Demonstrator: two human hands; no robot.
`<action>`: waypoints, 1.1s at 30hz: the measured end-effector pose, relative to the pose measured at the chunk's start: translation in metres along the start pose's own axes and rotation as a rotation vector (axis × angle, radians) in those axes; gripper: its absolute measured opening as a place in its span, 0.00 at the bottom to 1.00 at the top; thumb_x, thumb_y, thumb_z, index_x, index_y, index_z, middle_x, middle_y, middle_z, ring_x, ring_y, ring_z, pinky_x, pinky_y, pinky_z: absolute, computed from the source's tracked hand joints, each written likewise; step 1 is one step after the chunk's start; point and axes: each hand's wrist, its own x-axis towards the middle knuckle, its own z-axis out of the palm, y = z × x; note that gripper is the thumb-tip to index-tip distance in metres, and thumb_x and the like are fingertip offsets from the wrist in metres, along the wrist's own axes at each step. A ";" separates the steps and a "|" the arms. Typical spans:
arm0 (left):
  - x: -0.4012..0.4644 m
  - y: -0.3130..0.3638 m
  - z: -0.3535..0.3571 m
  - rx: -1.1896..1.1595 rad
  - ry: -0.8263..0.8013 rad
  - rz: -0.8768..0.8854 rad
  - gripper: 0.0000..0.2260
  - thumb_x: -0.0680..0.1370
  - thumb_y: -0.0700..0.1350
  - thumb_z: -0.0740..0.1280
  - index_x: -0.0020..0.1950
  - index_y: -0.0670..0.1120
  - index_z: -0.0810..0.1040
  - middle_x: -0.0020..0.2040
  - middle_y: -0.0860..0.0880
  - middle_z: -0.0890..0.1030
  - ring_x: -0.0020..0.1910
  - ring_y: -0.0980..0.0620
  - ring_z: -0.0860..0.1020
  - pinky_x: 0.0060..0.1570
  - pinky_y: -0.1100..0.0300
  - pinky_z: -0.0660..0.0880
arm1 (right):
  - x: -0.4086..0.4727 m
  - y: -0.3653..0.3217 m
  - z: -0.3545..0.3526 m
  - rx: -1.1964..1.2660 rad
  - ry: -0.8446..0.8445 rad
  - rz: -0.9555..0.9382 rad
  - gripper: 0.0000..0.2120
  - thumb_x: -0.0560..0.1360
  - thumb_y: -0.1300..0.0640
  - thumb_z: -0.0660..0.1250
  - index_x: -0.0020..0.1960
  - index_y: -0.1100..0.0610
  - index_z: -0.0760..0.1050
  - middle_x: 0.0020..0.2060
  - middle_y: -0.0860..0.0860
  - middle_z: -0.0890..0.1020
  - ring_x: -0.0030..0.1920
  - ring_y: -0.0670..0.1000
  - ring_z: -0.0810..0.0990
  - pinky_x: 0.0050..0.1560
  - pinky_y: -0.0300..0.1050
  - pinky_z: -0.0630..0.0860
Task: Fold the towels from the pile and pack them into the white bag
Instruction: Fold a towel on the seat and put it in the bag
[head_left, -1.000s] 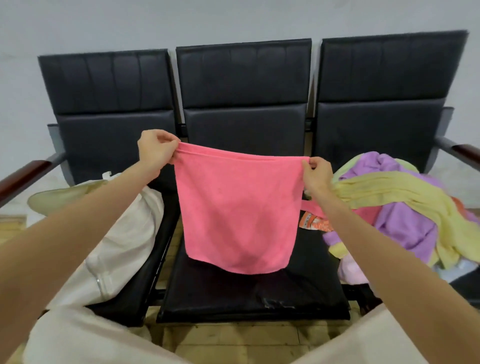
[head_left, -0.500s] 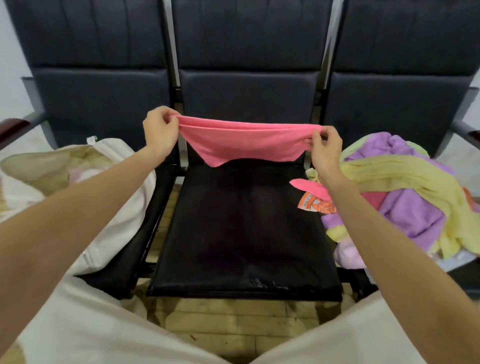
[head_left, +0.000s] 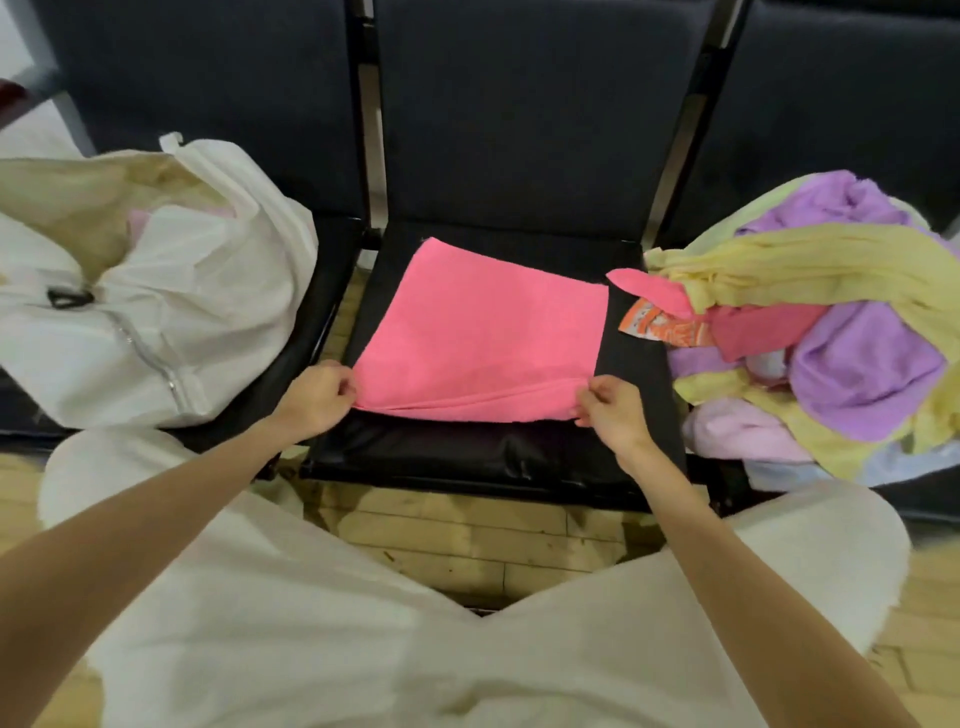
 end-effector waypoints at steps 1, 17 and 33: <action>-0.003 -0.002 0.000 0.056 -0.032 0.022 0.05 0.72 0.35 0.65 0.43 0.40 0.81 0.45 0.43 0.77 0.51 0.40 0.78 0.51 0.52 0.73 | -0.004 0.000 0.000 0.004 -0.008 -0.024 0.01 0.78 0.65 0.63 0.47 0.62 0.73 0.34 0.52 0.78 0.29 0.43 0.79 0.30 0.33 0.76; -0.005 0.152 0.070 -0.144 -0.215 0.461 0.23 0.73 0.49 0.73 0.64 0.44 0.72 0.61 0.48 0.76 0.60 0.50 0.73 0.56 0.61 0.68 | -0.017 0.005 -0.025 -0.163 -0.124 -0.234 0.05 0.68 0.58 0.76 0.41 0.51 0.81 0.40 0.51 0.81 0.39 0.49 0.81 0.41 0.43 0.77; -0.002 0.174 0.073 -0.430 0.024 0.481 0.12 0.79 0.45 0.65 0.39 0.41 0.71 0.32 0.51 0.70 0.30 0.51 0.68 0.31 0.58 0.63 | 0.059 -0.003 -0.020 0.353 0.044 0.374 0.12 0.80 0.58 0.60 0.59 0.66 0.65 0.53 0.65 0.74 0.42 0.61 0.81 0.37 0.46 0.82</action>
